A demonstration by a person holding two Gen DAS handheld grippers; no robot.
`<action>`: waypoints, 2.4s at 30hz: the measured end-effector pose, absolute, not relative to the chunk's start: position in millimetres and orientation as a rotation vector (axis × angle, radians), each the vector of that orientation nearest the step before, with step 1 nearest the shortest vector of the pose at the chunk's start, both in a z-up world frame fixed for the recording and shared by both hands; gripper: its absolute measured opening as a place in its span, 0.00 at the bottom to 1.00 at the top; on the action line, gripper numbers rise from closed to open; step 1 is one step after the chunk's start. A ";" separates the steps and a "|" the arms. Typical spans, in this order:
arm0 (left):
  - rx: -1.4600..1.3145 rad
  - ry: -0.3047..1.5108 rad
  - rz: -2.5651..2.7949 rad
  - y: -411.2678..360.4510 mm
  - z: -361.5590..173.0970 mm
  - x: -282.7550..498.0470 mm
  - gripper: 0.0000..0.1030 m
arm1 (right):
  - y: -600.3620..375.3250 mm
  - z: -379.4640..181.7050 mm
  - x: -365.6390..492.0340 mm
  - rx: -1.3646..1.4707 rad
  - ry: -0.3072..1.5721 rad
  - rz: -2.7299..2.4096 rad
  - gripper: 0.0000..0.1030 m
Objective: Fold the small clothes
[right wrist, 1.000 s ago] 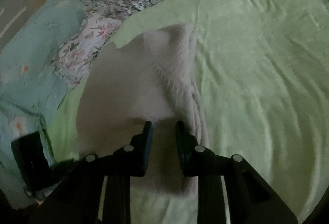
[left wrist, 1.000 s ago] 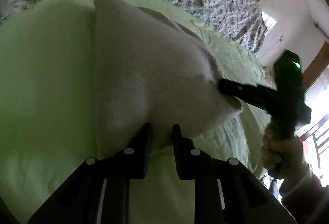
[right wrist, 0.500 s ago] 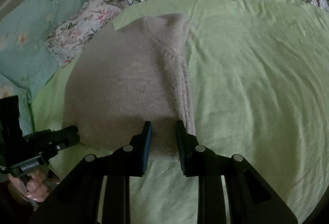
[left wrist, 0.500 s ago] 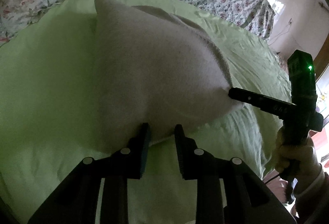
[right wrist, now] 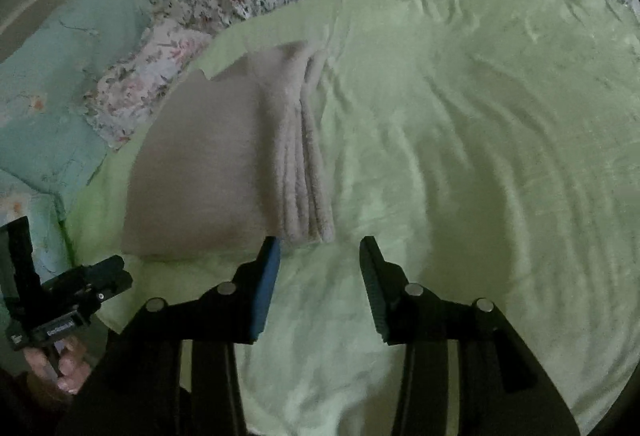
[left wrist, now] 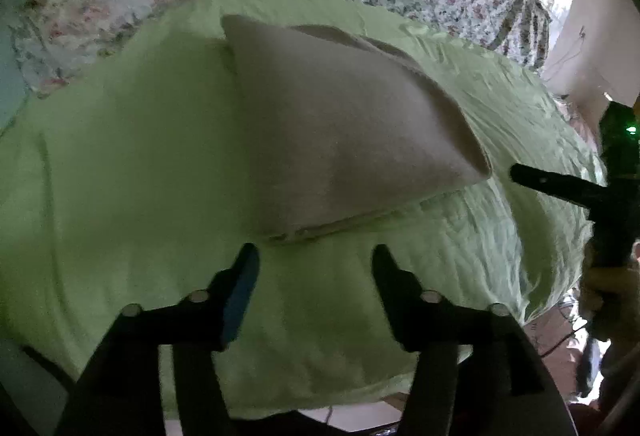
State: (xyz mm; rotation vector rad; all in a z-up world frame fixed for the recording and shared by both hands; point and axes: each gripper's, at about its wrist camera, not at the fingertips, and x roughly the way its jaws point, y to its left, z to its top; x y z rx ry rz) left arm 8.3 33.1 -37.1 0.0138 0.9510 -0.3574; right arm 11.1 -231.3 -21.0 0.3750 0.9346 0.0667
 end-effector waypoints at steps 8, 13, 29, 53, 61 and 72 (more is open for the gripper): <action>0.065 0.946 -0.291 40.4 -24.8 -1.8 0.86 | -212.6 -2.5 -9.4 0.300 0.944 0.099 0.63; 0.113 0.954 -0.274 41.8 -26.0 -15.4 0.92 | -195.9 -9.0 -22.4 0.263 0.988 0.144 0.84; 0.113 0.904 -0.215 58.3 3.7 -16.2 0.99 | -196.0 23.0 -38.4 0.206 0.950 0.151 0.96; 0.115 0.982 -0.171 39.5 -19.8 28.4 0.99 | -170.0 -8.9 15.4 0.192 1.016 0.188 0.97; 0.174 0.960 -0.172 27.0 -8.5 52.7 0.99 | -168.4 -5.5 45.6 0.167 1.031 0.217 0.99; 0.190 0.969 -0.157 17.1 -6.3 68.8 0.99 | -166.9 -2.3 65.8 0.164 1.037 0.233 0.99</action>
